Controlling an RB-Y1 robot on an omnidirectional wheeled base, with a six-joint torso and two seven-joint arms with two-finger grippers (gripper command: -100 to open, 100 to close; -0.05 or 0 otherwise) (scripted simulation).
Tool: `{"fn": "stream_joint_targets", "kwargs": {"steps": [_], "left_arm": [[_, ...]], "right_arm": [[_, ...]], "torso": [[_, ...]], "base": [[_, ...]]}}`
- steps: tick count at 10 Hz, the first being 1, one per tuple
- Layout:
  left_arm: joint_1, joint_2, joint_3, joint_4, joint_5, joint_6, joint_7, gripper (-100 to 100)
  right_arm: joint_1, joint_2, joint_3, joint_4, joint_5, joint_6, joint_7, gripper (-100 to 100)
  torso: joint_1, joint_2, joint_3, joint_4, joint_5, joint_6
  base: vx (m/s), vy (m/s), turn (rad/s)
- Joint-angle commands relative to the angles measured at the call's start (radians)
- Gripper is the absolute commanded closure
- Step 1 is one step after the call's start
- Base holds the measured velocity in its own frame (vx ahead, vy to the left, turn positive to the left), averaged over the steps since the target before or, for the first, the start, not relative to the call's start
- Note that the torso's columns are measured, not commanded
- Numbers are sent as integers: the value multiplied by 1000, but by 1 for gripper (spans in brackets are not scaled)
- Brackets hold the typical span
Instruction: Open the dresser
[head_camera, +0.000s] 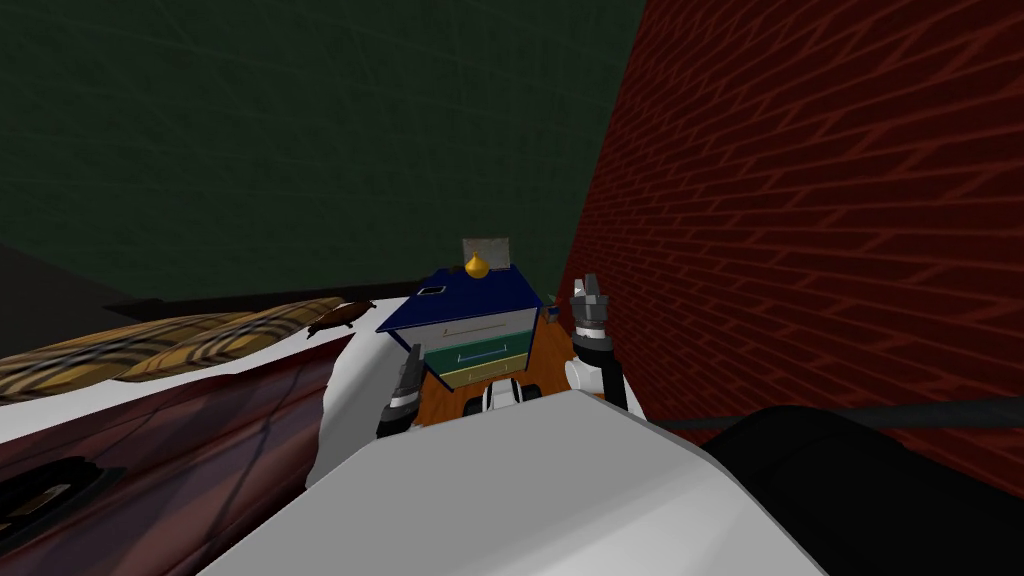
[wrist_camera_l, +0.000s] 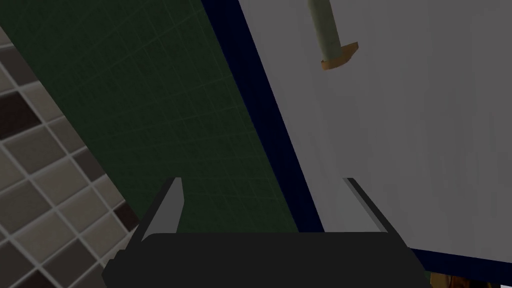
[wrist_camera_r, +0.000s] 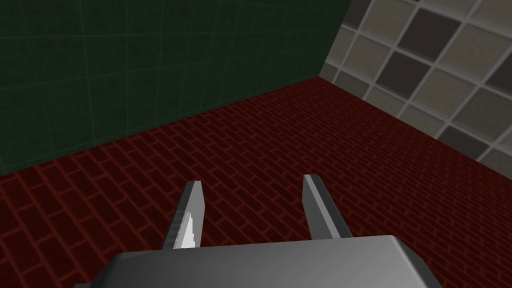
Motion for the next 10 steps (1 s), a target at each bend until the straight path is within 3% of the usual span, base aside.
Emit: {"fn": "stream_joint_targets", "kwargs": {"steps": [1,6,10], "left_arm": [[-12,-15,3,81,-10,-52,-3,-100],[-30,-45,6,182,-21,-114,-8,-100],[-48,-109,10,279,-33,-175,-13,-100]], "right_arm": [[0,0,0,0,0,0,0,0],[0,0,0,0,0,0,0,0],[0,0,0,0,0,0,0,0]], "torso": [[0,1,1,0,0,0],[0,-1,0,0,0,0],[0,0,0,0,0,0]], "base": [[59,6,-9],[48,1,-5],[42,1,-5]]}}
